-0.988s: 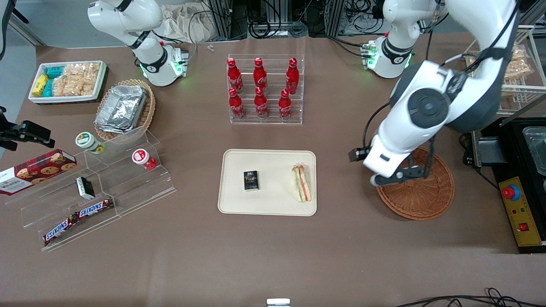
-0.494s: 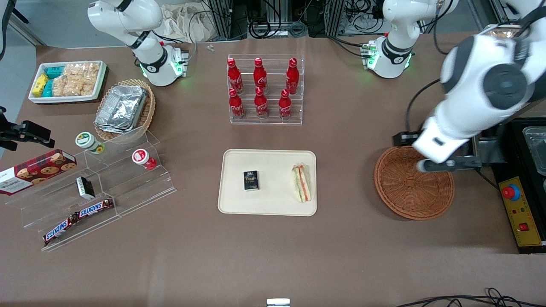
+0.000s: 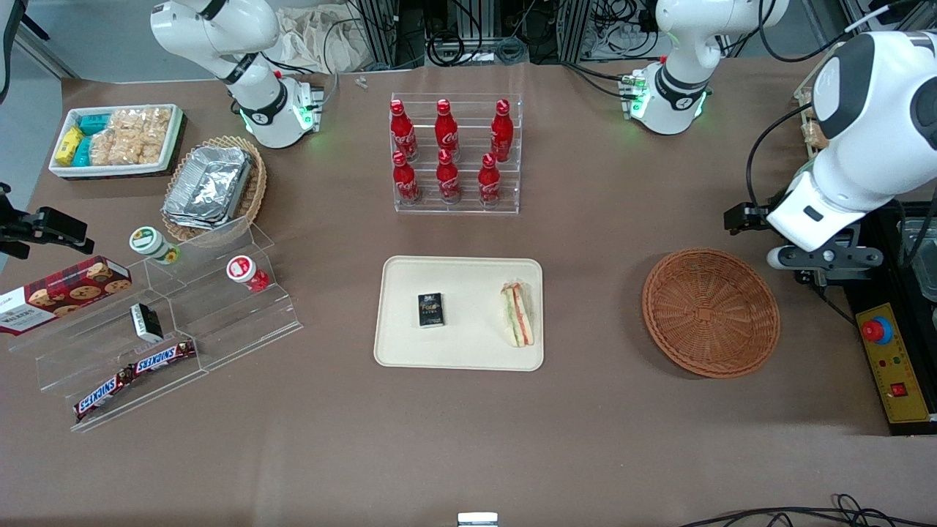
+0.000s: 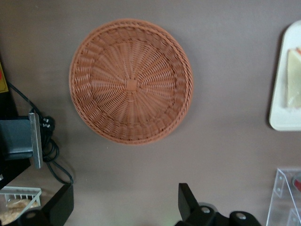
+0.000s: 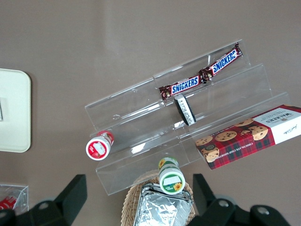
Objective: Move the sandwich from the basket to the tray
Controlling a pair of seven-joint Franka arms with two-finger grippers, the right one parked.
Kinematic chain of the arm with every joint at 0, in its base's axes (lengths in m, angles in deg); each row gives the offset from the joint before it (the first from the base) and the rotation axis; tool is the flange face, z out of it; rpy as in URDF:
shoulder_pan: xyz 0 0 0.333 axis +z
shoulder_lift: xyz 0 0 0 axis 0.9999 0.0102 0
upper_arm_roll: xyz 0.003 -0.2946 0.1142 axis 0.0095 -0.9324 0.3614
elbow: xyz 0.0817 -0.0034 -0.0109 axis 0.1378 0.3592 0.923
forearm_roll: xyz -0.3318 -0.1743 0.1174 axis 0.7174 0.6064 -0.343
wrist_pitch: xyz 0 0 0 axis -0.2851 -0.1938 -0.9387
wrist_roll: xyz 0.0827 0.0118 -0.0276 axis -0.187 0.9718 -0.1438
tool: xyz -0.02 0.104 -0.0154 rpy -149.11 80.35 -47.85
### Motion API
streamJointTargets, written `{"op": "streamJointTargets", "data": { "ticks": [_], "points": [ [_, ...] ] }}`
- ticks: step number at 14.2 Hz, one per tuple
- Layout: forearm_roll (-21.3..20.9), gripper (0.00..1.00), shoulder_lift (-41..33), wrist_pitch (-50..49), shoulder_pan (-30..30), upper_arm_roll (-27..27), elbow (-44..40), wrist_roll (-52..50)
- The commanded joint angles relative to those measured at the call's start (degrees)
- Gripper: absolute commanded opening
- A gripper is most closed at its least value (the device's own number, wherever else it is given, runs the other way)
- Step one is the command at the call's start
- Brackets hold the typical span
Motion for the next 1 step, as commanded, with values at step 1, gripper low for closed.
{"op": "streamJointTargets", "data": {
  "ticks": [1],
  "points": [
    [-0.93,1.0,9.15,-8.25,-0.96,-0.13,-15.39,1.24]
  ]
}}
